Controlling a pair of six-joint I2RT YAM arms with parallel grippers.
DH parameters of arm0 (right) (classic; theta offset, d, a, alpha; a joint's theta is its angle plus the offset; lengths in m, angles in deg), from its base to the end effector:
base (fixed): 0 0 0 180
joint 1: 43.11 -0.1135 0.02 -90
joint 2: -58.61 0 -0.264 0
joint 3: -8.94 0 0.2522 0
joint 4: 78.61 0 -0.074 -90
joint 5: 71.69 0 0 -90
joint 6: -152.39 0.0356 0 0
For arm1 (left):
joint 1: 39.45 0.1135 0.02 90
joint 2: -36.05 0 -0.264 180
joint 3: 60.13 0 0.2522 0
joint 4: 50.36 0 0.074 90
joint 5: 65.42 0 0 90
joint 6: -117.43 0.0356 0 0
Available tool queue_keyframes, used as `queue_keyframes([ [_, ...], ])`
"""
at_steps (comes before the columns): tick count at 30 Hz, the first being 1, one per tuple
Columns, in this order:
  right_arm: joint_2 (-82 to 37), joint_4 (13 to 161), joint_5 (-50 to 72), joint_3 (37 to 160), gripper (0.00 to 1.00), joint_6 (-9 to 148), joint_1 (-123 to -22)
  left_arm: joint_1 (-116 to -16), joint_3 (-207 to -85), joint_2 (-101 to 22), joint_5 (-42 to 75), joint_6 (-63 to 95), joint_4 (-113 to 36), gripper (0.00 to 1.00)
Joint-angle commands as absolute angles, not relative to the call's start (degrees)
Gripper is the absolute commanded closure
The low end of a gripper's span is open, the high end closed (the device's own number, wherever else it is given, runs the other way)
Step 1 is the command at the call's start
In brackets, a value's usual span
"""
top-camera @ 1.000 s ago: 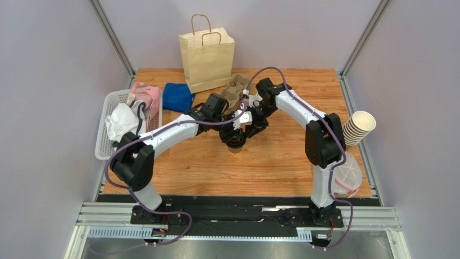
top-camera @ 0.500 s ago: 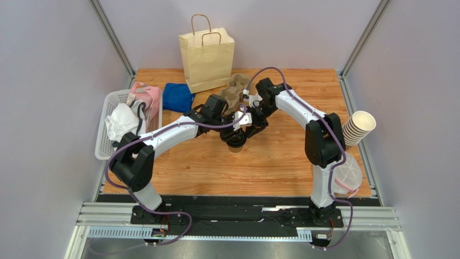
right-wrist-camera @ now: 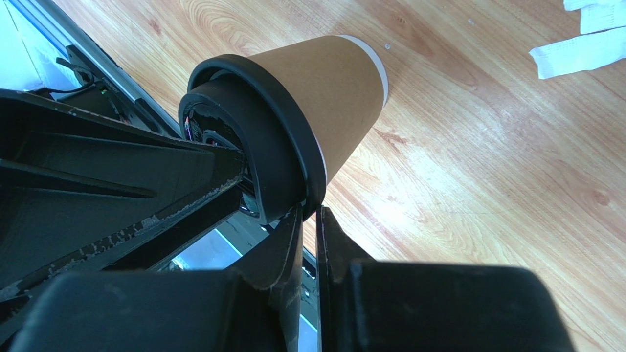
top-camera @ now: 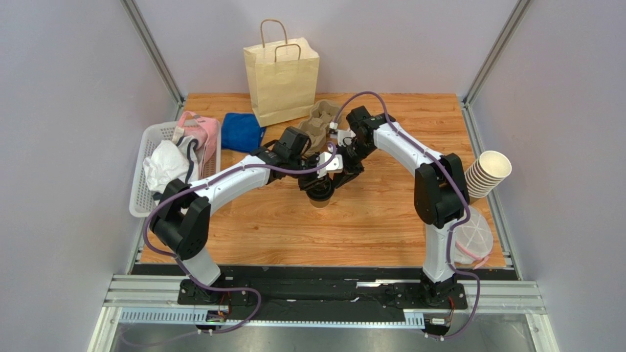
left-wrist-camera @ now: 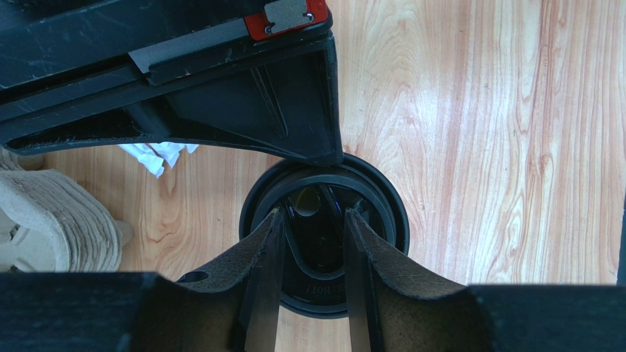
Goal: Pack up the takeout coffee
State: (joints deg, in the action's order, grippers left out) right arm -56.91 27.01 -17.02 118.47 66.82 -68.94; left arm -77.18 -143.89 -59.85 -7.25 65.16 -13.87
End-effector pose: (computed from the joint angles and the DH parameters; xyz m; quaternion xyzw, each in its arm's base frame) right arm 0.3527 0.1936 0.2238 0.2013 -0.9282 -0.3128 0.0017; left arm 0.2753 -0.2367 0.2448 0.6272 0.6523 -0.2565 0.3397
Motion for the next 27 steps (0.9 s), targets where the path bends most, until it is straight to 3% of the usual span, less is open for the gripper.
queue_keyframes([
  [1, -62.24, 29.44, -8.68, 117.01, 0.91, 64.94, -71.41, -77.42, -142.63, -62.39, -4.51, 68.82, -4.95, 0.60],
  [16, -65.84, 29.97, -7.97, 115.95, 0.94, 65.47, -72.56, -77.42, -139.99, -61.43, -3.63, 70.41, -4.16, 0.60],
  [27, -63.03, 23.82, -16.41, 125.00, 0.86, 61.00, -72.56, -77.33, -146.65, -57.83, -8.46, 66.02, -0.30, 0.55],
])
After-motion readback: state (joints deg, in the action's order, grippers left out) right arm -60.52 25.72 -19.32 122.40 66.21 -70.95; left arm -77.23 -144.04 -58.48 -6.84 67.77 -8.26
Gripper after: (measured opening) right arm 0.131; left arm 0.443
